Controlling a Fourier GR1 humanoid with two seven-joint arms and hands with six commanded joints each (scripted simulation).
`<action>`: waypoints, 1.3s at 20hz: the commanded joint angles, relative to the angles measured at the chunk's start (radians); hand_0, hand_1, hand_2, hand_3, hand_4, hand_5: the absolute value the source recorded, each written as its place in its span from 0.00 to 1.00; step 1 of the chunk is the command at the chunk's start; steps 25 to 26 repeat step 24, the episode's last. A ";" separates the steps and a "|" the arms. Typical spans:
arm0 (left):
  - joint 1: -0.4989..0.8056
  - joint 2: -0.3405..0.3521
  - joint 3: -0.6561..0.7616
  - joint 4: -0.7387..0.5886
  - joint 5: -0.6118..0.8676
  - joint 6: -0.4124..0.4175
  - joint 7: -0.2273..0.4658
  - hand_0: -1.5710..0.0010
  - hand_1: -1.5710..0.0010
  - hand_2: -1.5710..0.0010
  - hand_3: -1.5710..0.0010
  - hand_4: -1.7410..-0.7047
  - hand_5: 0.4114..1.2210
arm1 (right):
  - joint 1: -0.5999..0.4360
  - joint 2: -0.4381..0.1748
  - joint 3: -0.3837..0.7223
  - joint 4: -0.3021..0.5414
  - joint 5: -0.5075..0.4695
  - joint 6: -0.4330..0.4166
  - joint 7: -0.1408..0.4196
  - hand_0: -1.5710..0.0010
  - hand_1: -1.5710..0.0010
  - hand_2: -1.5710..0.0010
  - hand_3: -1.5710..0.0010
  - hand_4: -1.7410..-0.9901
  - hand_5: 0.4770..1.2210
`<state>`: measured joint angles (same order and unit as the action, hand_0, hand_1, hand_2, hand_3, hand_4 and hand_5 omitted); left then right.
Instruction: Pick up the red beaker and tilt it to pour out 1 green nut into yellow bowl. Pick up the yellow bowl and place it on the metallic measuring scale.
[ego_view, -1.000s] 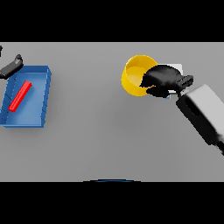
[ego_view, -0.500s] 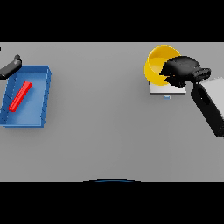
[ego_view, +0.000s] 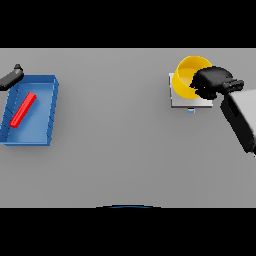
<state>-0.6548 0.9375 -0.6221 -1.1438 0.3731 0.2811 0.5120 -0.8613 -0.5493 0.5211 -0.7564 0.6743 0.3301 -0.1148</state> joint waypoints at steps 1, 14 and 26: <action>-0.002 -0.002 0.001 0.010 0.000 -0.005 -0.004 1.00 1.00 1.00 1.00 0.87 0.46 | 0.002 0.005 0.001 0.005 -0.003 -0.003 -0.007 0.11 0.23 0.16 0.01 0.01 1.00; -0.009 0.001 0.006 0.000 0.001 -0.006 -0.018 1.00 1.00 1.00 1.00 0.86 0.44 | 0.001 0.002 -0.029 0.031 -0.056 0.067 0.029 0.70 0.78 0.75 0.61 0.30 0.54; 0.004 0.001 0.002 -0.025 0.005 0.012 -0.002 1.00 1.00 1.00 1.00 0.86 0.44 | -0.007 -0.005 -0.006 0.054 -0.030 0.069 0.007 0.97 0.98 0.96 0.83 0.44 0.43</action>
